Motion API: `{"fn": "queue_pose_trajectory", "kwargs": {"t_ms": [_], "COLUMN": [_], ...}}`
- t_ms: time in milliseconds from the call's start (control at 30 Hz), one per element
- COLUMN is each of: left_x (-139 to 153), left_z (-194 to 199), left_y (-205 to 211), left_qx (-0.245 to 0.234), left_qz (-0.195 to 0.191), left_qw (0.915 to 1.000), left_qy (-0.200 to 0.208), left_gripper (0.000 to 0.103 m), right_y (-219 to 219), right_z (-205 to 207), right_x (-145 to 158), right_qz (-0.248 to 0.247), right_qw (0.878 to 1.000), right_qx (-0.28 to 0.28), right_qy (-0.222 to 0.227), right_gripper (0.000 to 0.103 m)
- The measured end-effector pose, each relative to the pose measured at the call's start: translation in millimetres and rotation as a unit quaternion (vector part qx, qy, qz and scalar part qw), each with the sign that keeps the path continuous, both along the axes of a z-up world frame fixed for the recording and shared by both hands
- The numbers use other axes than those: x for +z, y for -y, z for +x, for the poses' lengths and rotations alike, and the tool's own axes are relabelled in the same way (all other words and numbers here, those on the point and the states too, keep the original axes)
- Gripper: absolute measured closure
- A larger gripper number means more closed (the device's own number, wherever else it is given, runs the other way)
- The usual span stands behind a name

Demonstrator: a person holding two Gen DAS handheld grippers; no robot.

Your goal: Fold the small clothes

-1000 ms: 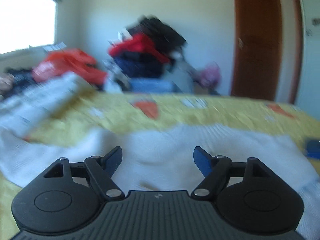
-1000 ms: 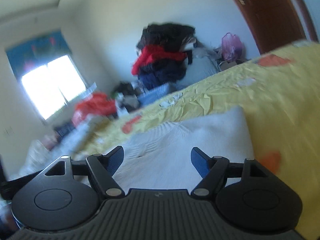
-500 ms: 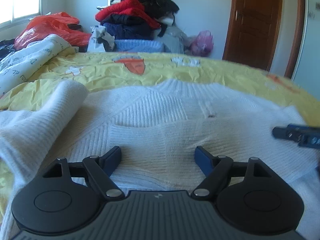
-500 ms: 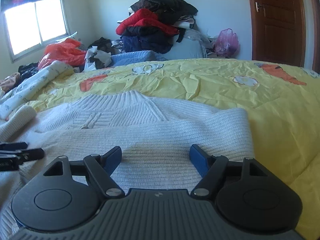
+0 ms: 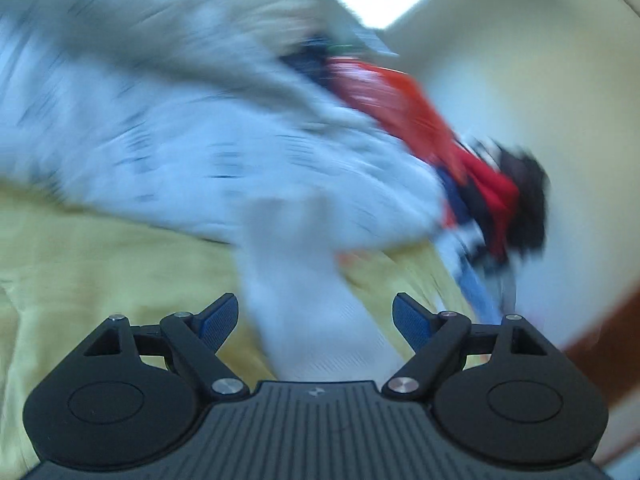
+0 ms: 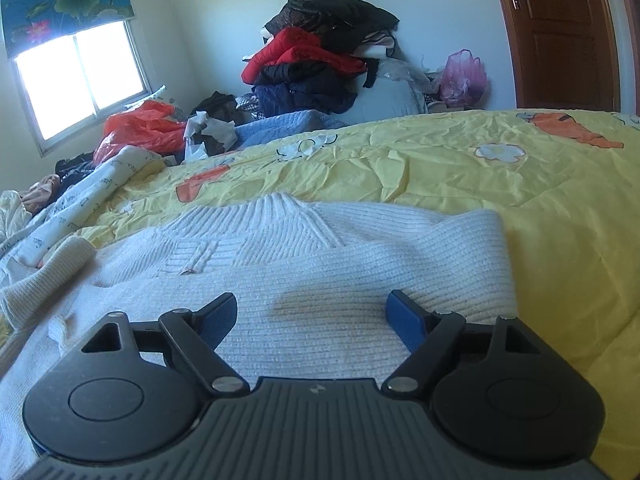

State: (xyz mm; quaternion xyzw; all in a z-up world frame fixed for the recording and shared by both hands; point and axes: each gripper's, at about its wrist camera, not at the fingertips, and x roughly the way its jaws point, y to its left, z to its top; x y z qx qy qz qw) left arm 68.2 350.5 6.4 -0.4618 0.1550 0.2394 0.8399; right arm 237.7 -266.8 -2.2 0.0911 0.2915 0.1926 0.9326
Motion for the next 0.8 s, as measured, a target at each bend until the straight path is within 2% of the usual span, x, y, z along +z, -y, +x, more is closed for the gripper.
{"fn": "queue_pose_trajectory", "kwargs": {"t_ms": [67, 100, 133, 167, 267, 300, 433, 467, 567, 700, 800], "left_x": [-10, -11, -11, -11, -11, -11, -9, -6, 5, 33, 59], "left_z": [2, 5, 10, 16, 36, 42, 55, 57, 51, 50, 56], "left_y": [-20, -22, -24, -23, -22, -24, -21, -19, -8, 18, 50], "left_qx": [0.013, 0.017, 0.019, 0.015, 0.003, 0.006, -0.001, -0.004, 0.004, 0.002, -0.031], "left_qz": [-0.030, -0.024, -0.009, 0.007, 0.054, 0.063, 0.100, 0.106, 0.113, 0.133, 0.143], "left_qw": [0.9994, 0.9996, 0.9997, 0.9996, 0.9967, 0.9950, 0.9888, 0.9882, 0.9889, 0.9896, 0.9891], "left_qy": [0.004, -0.004, -0.013, -0.021, -0.061, -0.077, -0.111, -0.111, -0.096, -0.055, -0.009], "left_gripper": [0.019, 0.023, 0.027, 0.036, 0.067, 0.072, 0.078, 0.086, 0.095, 0.096, 0.096], "right_y": [1, 1, 1, 1, 1, 1, 1, 0, 1, 1, 3], "right_z": [0, 1, 0, 0, 1, 0, 0, 0, 0, 0, 0], "right_x": [0, 0, 0, 0, 0, 0, 0, 0, 0, 0, 0], "right_qz": [0.005, 0.007, 0.008, 0.010, 0.013, 0.012, 0.014, 0.015, 0.019, 0.021, 0.026], "right_qw": [1.000, 1.000, 1.000, 1.000, 1.000, 1.000, 1.000, 1.000, 1.000, 1.000, 1.000], "right_qx": [0.000, 0.000, 0.000, 0.000, 0.001, 0.001, 0.000, 0.000, 0.000, 0.000, -0.001], "right_qy": [0.000, 0.000, -0.001, -0.001, -0.001, -0.001, -0.001, -0.001, -0.002, -0.002, -0.003], "right_gripper": [0.021, 0.021, 0.021, 0.020, 0.019, 0.019, 0.019, 0.019, 0.019, 0.019, 0.019]}}
